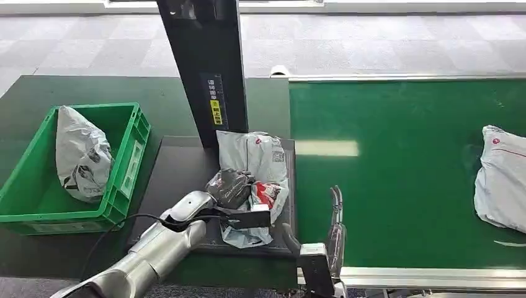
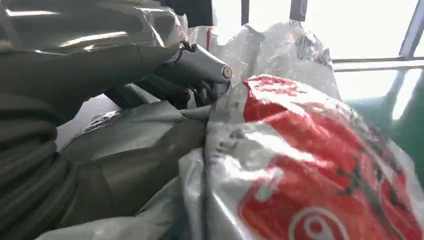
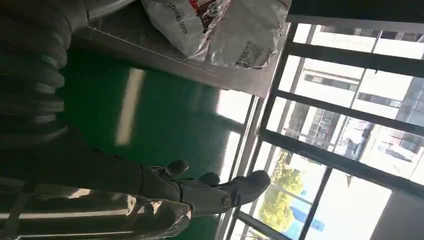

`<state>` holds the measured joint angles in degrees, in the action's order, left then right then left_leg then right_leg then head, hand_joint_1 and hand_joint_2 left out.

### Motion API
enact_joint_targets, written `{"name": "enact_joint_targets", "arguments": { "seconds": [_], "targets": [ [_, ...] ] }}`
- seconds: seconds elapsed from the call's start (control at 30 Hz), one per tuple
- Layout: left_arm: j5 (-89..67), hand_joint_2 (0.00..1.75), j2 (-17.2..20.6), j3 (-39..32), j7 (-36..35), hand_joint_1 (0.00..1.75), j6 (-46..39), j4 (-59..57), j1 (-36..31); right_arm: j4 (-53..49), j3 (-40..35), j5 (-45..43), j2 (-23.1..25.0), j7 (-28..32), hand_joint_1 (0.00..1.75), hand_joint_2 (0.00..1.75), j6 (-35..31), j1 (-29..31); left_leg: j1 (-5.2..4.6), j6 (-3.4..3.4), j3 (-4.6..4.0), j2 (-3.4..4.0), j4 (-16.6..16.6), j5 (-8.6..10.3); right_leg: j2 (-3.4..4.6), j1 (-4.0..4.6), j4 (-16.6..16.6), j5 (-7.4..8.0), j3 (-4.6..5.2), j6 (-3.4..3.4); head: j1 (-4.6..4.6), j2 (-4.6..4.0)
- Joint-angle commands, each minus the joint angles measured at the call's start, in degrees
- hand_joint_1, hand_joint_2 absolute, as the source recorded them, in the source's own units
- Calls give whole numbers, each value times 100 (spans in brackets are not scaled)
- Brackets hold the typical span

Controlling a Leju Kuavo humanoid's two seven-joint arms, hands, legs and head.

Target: Moved the parcel from conveyor to table for the left to box.

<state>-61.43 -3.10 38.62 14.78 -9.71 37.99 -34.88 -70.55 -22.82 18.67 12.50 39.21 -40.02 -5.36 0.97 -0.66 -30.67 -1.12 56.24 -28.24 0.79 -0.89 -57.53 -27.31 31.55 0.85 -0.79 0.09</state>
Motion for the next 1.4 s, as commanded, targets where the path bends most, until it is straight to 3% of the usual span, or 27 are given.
{"name": "enact_joint_targets", "arguments": {
  "seconds": [0.03, 0.1, 0.43, 0.47, 0.53, 0.6, 0.77, 0.9, 1.03, 1.13, 1.27, 1.4],
  "targets": [
    [2016, 175, 764, -1419, 124, 175, -614, 3572, 42, -21, 312, -98, -69, 79, 0, 175, 2, -145, 8, 5, -58, 17, 26, -2, -2, 9, -17, 5, 55, -5, 0, 0],
    [2273, 175, 845, -1589, 17, 175, -486, 4028, 37, -66, 340, -125, -78, 79, 0, 175, 2, -199, 6, 3, -67, 20, 20, 1, 8, 6, -13, 11, 71, -6, -2, 0],
    [2244, 175, 827, -1539, 78, 175, -594, 3963, 201, -62, 342, -108, -64, 79, 0, 175, 2, -196, 2, 5, -62, 30, 4, 2, 12, 4, 2, 13, 65, -6, -2, 0],
    [2614, 175, 680, -1765, 391, 175, -1045, 4053, 267, -61, 371, -114, -46, 79, 0, 175, 2, -204, 0, 6, -62, 28, 1, 5, 7, 2, 2, 13, 66, -6, -2, 0],
    [3109, 175, 842, -2110, 695, 175, -1750, 4759, 438, -87, 438, -95, -1, 79, 0, 175, 2, -279, 0, 4, -64, 32, 5, 0, 15, 1, -3, 10, 70, -5, -2, 0],
    [3323, 175, 956, -2577, 735, 175, -2103, 5341, 592, -34, 414, -322, 0, 79, 0, 175, 2, -296, 2, 5, -67, 47, 6, -3, 25, 4, -3, 12, 76, -8, 0, 0],
    [4506, 175, 699, -3882, 1168, 175, -2799, 5650, 937, 18, 442, -417, 52, 79, 0, 175, 2, -310, 1, 1, -58, 49, -1, -4, 39, 1, -2, 11, 70, -7, -2, 0],
    [4272, 175, 806, -4672, 691, 175, -2935, 3821, 96, 98, 393, -420, 63, 79, 0, 175, 2, -325, 8, 2, -60, 37, -3, 5, 19, 9, 1, 11, 72, -12, -2, 0],
    [3303, 175, 1324, -4936, 165, 175, -3016, 991, -1179, 77, 229, -523, -76, -20, 0, 175, 2, -295, 10, -1, -61, 10, 0, 12, -1, 12, -4, 9, 66, -11, 2, 0],
    [2552, 175, 1591, -5689, 85, 175, -3029, -518, -1786, 42, 166, -592, -152, -63, 0, 175, 2, -285, 10, -8, -65, 30, -8, 31, 9, 13, -2, 27, 76, -23, 0, 0],
    [2155, 175, 1886, -5754, -212, 175, -3029, -1277, -2003, -58, 96, -652, -234, -160, 0, 175, 2, -289, 13, -14, -52, 47, -4, 21, 33, 14, -4, 29, 70, -28, -2, 0],
    [1315, 175, 2242, -5338, -1153, 175, -2802, -1897, -2150, -31, -68, -699, -322, -260, 0, 175, 2, -220, 16, -14, -61, 47, -1, 21, 32, 19, -4, 26, 78, -26, 2, 0]
  ]
}}
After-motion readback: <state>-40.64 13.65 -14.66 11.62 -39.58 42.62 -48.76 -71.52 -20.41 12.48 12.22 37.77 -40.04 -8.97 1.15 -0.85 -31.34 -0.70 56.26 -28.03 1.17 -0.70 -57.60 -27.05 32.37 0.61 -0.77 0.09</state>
